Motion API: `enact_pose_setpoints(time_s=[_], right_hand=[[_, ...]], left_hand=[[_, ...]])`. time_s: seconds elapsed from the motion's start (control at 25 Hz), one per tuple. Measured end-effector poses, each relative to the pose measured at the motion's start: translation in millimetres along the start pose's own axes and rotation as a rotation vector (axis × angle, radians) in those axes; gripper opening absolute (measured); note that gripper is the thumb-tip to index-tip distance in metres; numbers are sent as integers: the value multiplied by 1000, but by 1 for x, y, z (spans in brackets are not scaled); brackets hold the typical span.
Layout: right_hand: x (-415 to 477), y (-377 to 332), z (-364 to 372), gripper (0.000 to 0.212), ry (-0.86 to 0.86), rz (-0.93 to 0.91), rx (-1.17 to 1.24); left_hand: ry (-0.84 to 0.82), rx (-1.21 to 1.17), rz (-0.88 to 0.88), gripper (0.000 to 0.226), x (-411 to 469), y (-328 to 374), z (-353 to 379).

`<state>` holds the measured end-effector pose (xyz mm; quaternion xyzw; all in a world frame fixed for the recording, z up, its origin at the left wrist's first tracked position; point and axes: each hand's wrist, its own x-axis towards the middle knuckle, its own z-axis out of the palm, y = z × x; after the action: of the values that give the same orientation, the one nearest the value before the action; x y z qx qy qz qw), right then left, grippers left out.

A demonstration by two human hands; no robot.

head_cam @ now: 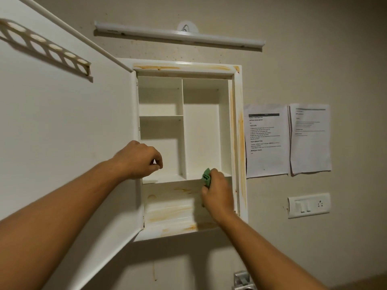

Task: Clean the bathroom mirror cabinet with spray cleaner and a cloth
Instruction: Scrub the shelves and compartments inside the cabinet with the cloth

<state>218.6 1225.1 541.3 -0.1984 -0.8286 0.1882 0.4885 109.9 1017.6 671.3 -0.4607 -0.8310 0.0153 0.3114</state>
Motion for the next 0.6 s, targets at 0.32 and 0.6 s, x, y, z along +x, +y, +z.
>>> enact_pose_setpoints(time_s=[0.32, 0.6], right_hand=[[-21, -10, 27, 22, -1, 10, 265], [-26, 23, 29, 11, 296, 428, 436]], left_hand=[[-336, 253, 77, 37, 14, 0, 9], [-383, 502, 97, 67, 40, 6, 19]])
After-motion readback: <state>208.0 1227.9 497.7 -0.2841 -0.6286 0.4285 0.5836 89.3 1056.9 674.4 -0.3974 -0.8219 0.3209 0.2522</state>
